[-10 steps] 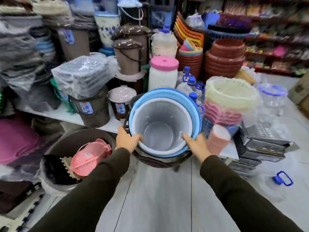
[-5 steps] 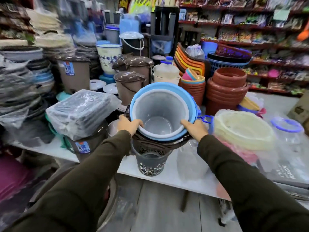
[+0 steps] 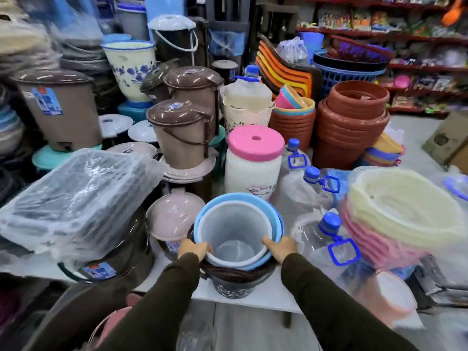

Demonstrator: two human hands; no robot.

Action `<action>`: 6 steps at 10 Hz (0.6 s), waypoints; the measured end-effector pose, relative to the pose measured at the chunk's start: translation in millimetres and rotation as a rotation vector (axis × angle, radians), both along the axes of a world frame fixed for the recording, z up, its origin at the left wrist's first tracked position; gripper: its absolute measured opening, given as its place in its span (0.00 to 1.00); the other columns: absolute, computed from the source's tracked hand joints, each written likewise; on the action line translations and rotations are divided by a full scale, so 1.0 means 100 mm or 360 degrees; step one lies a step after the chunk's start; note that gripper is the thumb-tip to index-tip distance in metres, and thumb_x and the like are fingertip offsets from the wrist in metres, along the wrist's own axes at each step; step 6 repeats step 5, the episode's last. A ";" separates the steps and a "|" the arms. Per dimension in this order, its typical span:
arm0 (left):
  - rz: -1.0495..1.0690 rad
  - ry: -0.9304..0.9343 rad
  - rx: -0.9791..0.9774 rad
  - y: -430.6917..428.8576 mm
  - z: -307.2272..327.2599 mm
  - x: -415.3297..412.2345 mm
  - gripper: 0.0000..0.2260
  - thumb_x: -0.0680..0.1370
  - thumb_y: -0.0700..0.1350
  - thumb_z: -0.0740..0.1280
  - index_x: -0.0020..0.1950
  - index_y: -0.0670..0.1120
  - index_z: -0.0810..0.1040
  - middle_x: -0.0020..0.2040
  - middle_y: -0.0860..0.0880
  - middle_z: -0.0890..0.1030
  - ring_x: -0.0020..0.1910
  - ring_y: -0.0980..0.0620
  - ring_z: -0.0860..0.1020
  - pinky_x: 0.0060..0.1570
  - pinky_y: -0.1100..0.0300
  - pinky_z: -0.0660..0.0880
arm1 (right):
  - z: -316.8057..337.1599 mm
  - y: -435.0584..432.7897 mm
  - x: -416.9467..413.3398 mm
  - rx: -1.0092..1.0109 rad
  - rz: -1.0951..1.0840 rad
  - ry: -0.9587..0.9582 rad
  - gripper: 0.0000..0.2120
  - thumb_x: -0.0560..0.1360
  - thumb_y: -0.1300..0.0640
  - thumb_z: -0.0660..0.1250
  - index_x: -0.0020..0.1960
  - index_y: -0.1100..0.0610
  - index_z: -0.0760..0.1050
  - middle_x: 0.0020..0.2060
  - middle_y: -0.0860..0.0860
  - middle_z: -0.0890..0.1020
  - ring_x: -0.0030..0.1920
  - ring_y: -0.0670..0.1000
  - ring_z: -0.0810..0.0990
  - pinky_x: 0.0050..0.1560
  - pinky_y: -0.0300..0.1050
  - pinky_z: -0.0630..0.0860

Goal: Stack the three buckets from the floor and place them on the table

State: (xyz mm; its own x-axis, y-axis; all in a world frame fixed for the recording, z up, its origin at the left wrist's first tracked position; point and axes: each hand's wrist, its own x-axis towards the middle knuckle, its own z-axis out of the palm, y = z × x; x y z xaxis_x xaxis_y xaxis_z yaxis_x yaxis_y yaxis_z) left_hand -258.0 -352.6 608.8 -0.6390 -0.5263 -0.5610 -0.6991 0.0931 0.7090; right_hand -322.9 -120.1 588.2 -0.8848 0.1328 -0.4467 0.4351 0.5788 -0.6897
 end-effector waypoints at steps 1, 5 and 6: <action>-0.0007 -0.0140 -0.0141 -0.01 -0.22 -0.09 0.26 0.63 0.43 0.73 0.60 0.36 0.76 0.59 0.36 0.79 0.53 0.39 0.78 0.50 0.53 0.77 | -0.02 -0.09 0.05 0.0137 0.0029 -0.0028 0.28 0.68 0.44 0.74 0.58 0.64 0.79 0.52 0.62 0.84 0.53 0.61 0.83 0.52 0.50 0.79; -0.0495 -0.0361 -0.0448 -0.05 -0.46 -0.25 0.51 0.64 0.73 0.64 0.77 0.43 0.58 0.76 0.40 0.61 0.74 0.39 0.63 0.73 0.45 0.62 | 0.18 0.10 0.12 0.0665 0.0137 0.0160 0.33 0.76 0.37 0.61 0.69 0.61 0.69 0.66 0.60 0.74 0.65 0.60 0.76 0.64 0.52 0.73; -0.0495 -0.0361 -0.0448 -0.05 -0.46 -0.25 0.51 0.64 0.73 0.64 0.77 0.43 0.58 0.76 0.40 0.61 0.74 0.39 0.63 0.73 0.45 0.62 | 0.18 0.10 0.12 0.0665 0.0137 0.0160 0.33 0.76 0.37 0.61 0.69 0.61 0.69 0.66 0.60 0.74 0.65 0.60 0.76 0.64 0.52 0.73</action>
